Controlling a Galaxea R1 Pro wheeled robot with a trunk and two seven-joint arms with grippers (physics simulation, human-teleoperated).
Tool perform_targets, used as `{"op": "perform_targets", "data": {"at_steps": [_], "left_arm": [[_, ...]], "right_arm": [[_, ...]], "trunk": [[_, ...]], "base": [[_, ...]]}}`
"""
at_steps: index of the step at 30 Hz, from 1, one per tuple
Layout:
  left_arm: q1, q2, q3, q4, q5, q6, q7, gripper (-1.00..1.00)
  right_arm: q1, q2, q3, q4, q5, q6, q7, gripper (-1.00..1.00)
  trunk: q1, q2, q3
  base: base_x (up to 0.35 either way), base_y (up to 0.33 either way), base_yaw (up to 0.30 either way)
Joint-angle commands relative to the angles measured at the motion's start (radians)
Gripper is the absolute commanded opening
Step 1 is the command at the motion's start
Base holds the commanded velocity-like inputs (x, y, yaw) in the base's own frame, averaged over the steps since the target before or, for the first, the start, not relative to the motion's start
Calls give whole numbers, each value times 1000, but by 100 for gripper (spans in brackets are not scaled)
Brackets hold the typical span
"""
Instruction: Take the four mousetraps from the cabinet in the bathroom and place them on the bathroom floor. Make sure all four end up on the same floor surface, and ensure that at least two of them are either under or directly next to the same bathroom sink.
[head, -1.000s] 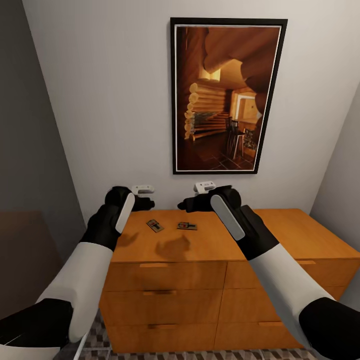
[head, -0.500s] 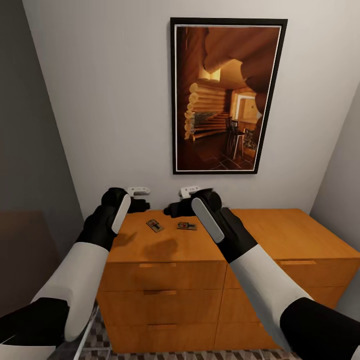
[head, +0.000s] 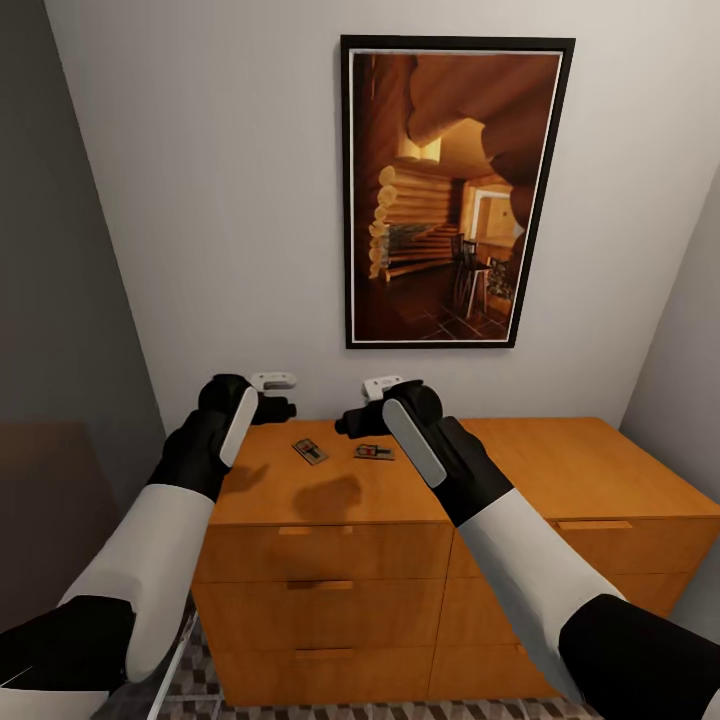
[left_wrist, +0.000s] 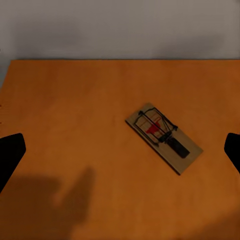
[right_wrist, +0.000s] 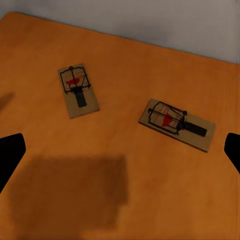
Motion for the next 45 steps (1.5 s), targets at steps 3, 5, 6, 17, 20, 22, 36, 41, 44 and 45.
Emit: {"op": "perform_targets", "data": {"at_steps": [3, 5, 6, 17, 20, 22, 36, 41, 44, 45], "left_arm": [[-1, 0, -1, -6, 10, 3, 10, 100], [-1, 1, 0, -13, 10, 3, 10, 100], [-1, 1, 0, -16, 10, 3, 10, 100], [-1, 1, -1, -26, 11, 3, 9, 100], [-1, 1, -1, -27, 11, 3, 9, 100], [-1, 1, -1, -27, 11, 2, 9, 100], [-1, 1, -1, -28, 11, 2, 9, 100], [-1, 1, -1, -27, 11, 1, 9, 100], [-1, 1, -1, -27, 11, 1, 9, 100], [-1, 1, -1, -27, 11, 1, 9, 100]], "right_arm": [[-1, 0, 0, 1, -10, 2, -11, 100], [-1, 0, 0, 4, -10, 2, -12, 100], [-1, 0, 0, 7, -10, 2, -12, 100], [-1, 0, 3, 68, -8, 2, -12, 100], [-1, 0, 3, 73, -8, 2, -11, 100], [-1, 0, 3, 75, -7, 2, -10, 100], [-1, 0, 4, 79, -14, 2, -5, 100], [-1, 0, 4, 77, -18, 2, -1, 100], [-1, 0, 5, 77, -19, 2, 0, 100], [-1, 0, 5, 76, -19, 2, 0, 100]], "trunk": [[0, -1, -1], [0, -1, -1], [0, -1, -1], [0, -1, -1], [0, -1, -1], [0, -1, -1], [0, -1, -1], [0, -1, -1], [0, -1, -1], [0, -1, -1]], "base": [[0, 0, 0], [0, 0, 0], [0, 0, 0], [0, 0, 0], [0, 0, 0], [0, 0, 0], [0, 0, 0], [0, 0, 0], [8, 0, 0], [40, 0, 0]]}}
